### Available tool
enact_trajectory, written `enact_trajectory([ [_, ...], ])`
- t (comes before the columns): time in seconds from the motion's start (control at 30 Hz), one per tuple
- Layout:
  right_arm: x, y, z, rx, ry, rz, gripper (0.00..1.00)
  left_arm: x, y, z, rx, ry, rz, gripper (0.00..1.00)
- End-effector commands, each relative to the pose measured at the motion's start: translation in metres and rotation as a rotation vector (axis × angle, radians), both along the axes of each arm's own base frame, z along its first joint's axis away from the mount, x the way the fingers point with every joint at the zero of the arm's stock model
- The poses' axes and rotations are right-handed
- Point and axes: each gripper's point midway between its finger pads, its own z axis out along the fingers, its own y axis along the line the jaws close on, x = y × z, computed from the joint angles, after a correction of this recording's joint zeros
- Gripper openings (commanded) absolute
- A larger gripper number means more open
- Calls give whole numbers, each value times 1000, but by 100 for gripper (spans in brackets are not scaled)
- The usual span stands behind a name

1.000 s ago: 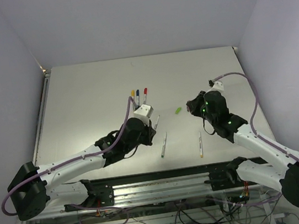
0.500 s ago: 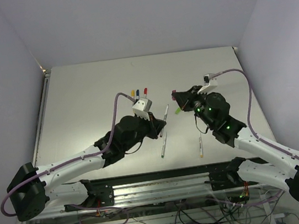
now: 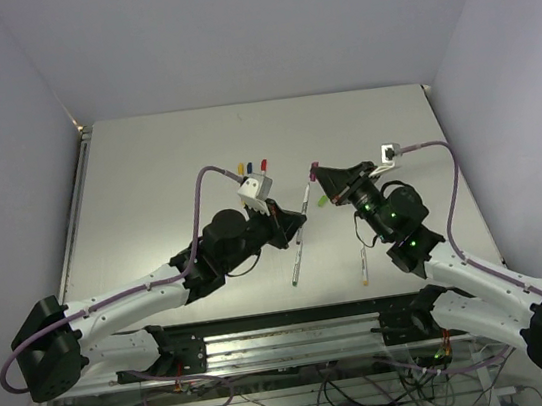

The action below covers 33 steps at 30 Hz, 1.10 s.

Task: Insert the pens into the pen caps

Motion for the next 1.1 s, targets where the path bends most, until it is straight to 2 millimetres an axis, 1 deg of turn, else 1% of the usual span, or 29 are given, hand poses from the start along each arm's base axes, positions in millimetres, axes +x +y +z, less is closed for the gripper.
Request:
enact_trajectory([
  [0.0, -7, 3, 22, 115, -53, 32, 0, -4, -6, 13, -54, -16, -26, 7],
  [0.37, -10, 7, 25, 140, -60, 62, 0, -4, -9, 9, -49, -9, -32, 7],
  [0.8, -13, 7, 15, 107, -42, 69, 0, -2, -6, 11, -63, -12, -16, 7],
  [1.07, -14, 8, 15, 107, -38, 79, 0, 0, -6, 8, -56, -7, -3, 7],
])
